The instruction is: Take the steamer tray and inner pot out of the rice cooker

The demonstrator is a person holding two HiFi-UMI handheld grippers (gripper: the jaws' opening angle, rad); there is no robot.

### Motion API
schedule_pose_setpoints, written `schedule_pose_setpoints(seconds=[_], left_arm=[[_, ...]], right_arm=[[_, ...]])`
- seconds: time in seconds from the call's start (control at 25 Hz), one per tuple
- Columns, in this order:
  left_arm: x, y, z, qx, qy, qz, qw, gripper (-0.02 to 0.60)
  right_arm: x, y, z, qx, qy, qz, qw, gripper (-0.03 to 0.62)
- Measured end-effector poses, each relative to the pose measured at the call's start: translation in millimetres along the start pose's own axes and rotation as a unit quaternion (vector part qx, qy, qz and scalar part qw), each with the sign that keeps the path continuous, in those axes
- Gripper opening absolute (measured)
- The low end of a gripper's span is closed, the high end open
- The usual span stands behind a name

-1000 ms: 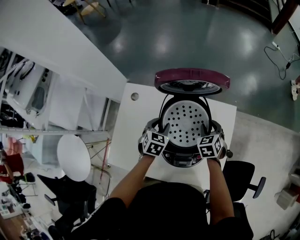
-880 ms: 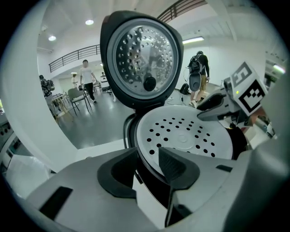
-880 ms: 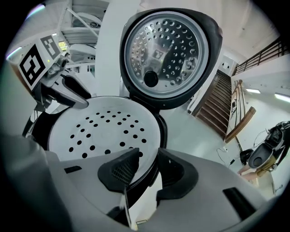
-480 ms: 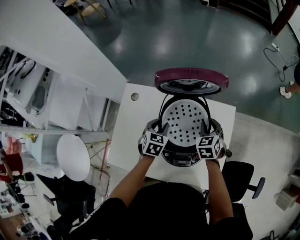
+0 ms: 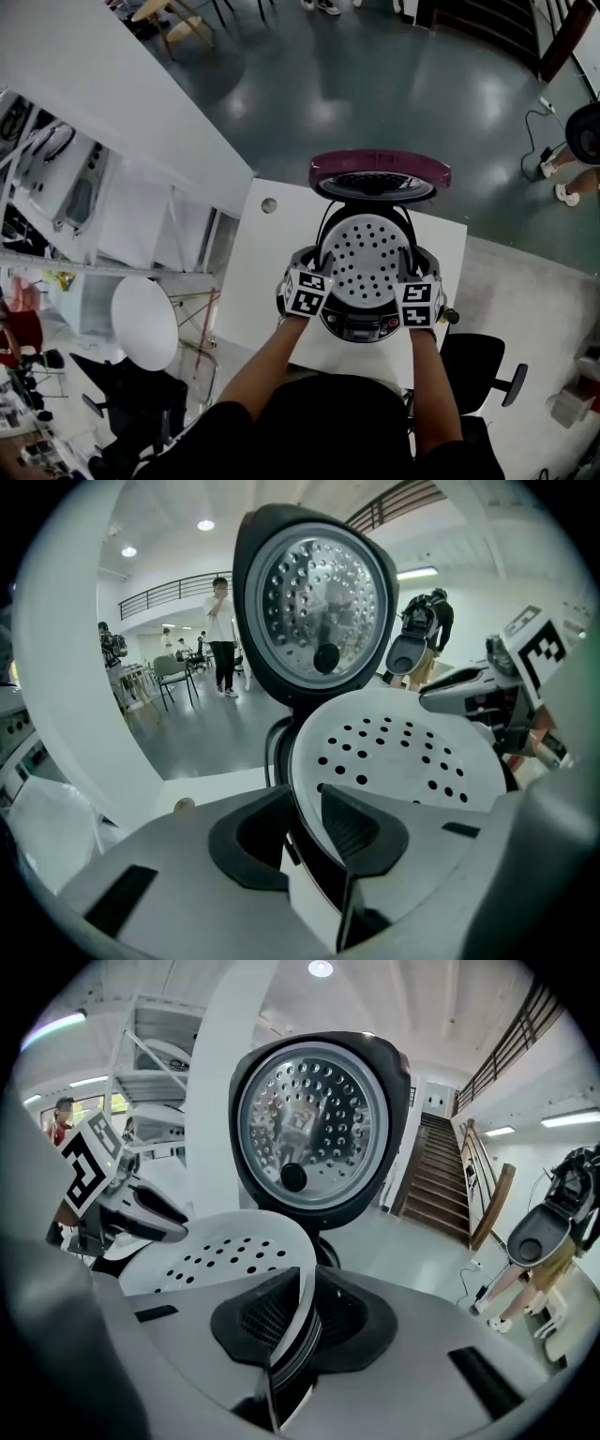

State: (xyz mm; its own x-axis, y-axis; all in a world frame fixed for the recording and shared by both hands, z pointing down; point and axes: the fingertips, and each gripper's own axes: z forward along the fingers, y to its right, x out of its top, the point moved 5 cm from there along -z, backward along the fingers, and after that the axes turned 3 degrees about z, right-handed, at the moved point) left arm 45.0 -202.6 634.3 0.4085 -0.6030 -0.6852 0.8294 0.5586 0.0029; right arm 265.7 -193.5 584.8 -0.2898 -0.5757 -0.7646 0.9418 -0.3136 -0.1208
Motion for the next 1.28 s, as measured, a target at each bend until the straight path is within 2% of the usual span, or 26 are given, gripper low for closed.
schedule_pose_setpoints(seconds=[0.36,0.48,0.76,1.28], left_arm=[[5,0,0,0.012,0.008,-0.002,0.9999,0.078],[6,-1,1,0.015,0.014,0.000,0.9998,0.078],[8,2,-4,0.018,0.013,-0.009,0.9997,0.077],[31,4,-29,0.024,0.063,-0.040,0.9969,0.057]], right_arm=[[9,5,-8,0.002,0.061,0.053,0.997,0.028],[10,7,-11,0.014,0.080,0.072,0.994,0.025],[12,8,-16,0.026,0.095,0.093,0.991,0.021],[12,20,-25,0.018,0.104,0.124,0.987,0.021]])
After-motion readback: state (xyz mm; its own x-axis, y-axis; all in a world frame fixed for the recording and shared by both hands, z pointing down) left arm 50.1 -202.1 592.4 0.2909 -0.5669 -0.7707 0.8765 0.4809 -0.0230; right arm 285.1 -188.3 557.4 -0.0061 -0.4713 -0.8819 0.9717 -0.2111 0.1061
